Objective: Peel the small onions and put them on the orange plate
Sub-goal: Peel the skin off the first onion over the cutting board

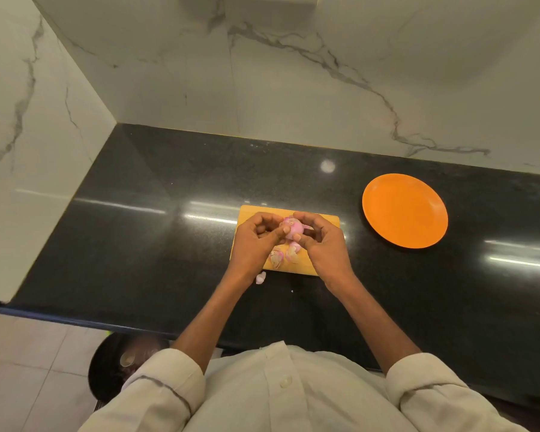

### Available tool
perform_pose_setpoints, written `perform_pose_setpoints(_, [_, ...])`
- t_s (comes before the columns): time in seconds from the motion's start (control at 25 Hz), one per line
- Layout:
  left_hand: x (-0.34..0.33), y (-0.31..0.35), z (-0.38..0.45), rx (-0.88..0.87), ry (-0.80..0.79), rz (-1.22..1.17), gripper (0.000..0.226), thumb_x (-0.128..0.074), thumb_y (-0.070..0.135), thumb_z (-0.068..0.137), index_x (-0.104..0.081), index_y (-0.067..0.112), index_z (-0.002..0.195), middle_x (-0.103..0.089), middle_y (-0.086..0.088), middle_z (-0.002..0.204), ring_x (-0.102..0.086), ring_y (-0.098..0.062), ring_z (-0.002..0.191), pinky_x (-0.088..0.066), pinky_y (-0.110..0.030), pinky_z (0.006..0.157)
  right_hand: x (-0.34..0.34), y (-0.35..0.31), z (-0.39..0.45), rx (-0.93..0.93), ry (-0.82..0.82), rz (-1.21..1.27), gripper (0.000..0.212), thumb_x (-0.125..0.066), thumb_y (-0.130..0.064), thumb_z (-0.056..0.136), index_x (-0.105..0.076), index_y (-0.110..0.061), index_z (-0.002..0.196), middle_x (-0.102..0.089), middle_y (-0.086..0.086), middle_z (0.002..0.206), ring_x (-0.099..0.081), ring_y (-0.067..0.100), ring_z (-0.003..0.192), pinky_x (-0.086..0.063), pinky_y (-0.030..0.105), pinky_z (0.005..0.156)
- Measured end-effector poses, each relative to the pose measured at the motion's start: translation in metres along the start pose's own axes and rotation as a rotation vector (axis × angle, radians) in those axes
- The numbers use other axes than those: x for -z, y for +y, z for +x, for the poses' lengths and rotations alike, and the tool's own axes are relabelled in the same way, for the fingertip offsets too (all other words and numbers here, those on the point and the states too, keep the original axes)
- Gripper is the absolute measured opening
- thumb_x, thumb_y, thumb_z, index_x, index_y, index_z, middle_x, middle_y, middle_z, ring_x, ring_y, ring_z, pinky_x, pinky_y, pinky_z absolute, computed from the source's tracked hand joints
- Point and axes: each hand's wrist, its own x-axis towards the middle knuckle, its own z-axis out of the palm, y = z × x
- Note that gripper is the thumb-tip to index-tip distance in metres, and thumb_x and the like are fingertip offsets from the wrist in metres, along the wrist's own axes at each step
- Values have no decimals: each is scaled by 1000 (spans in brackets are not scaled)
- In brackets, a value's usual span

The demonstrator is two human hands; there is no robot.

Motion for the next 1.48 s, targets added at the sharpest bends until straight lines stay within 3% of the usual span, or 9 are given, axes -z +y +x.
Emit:
perform_pose_setpoints(0.16, [2, -3, 1, -62, 19, 58, 6, -76, 9, 98, -78, 4, 102, -81, -11, 96, -80, -29, 94, -66, -44, 87, 1, 0, 0, -4, -32, -50, 36, -80, -12, 92, -75, -20, 126, -77, -9, 116, -70, -1, 105, -57, 14, 84])
perform_pose_setpoints(0.44, [-6, -2, -2, -73, 118, 126, 8, -77, 2, 93, -71, -3, 91, -77, -17, 86, -74, -20, 78, -62, -34, 73, -5, 5, 1, -10, 44, -78, 40, -84, -8, 86, -76, -25, 122, -77, -13, 114, -71, 7, 108, -63, 30, 88])
perform_pose_setpoints(0.56, [-3, -3, 0, -3, 142, 12, 9, -75, 1, 95, -70, -1, 102, -77, -20, 96, -77, -24, 86, -64, -34, 77, -3, 6, 3, -58, 33, 52, 39, -79, -4, 91, -75, -20, 126, -77, -7, 119, -71, 11, 114, -60, 24, 89])
perform_pose_setpoints(0.72, [-6, 2, -3, 44, 22, -38, 29, -81, 5, 94, -72, 4, 121, -77, -8, 109, -78, -20, 97, -62, -23, 79, 2, 12, 4, -171, 3, 260, 37, -78, -7, 92, -75, -20, 128, -78, -3, 119, -71, 19, 119, -60, 42, 101])
perform_pose_setpoints(0.96, [-3, 1, -3, 89, 5, -93, 16, -76, -2, 94, -77, -2, 111, -81, -11, 102, -78, -14, 89, -61, -25, 79, 1, 9, 3, -317, 1, 554, 30, -70, -7, 97, -72, -5, 127, -73, 14, 131, -70, 30, 124, -60, 41, 103])
perform_pose_setpoints(1.08, [7, -7, -2, 173, -45, -123, 15, -73, -1, 96, -78, 4, 109, -81, -7, 103, -77, -18, 95, -64, -39, 91, 4, 10, 6, -425, -33, 702, 23, -63, -8, 103, -71, -2, 123, -63, 21, 143, -67, 34, 128, -60, 37, 101])
perform_pose_setpoints(1.24, [14, -19, 0, 161, -1, 146, 10, -74, 15, 100, -80, 17, 108, -79, -5, 103, -77, -18, 94, -64, -52, 91, 6, 13, 2, -372, -40, 494, 31, -69, 4, 96, -75, -10, 123, -70, 2, 128, -68, 28, 125, -59, 39, 103])
perform_pose_setpoints(1.36, [11, -16, 0, 70, 3, 346, 9, -74, 16, 100, -80, 17, 106, -77, 4, 99, -73, -10, 95, -61, -34, 85, 3, 9, -3, -317, -9, 267, 39, -75, 5, 90, -77, -16, 123, -65, -22, 115, -69, 12, 111, -62, 34, 94])
perform_pose_setpoints(1.48, [8, -15, 1, -3, 36, 497, 9, -80, 24, 95, -80, 17, 101, -74, 5, 97, -67, -5, 91, -50, -23, 77, -1, 9, -3, -235, 18, 79, 43, -77, 5, 89, -76, -18, 125, -66, -16, 119, -62, -6, 102, -56, 12, 78])
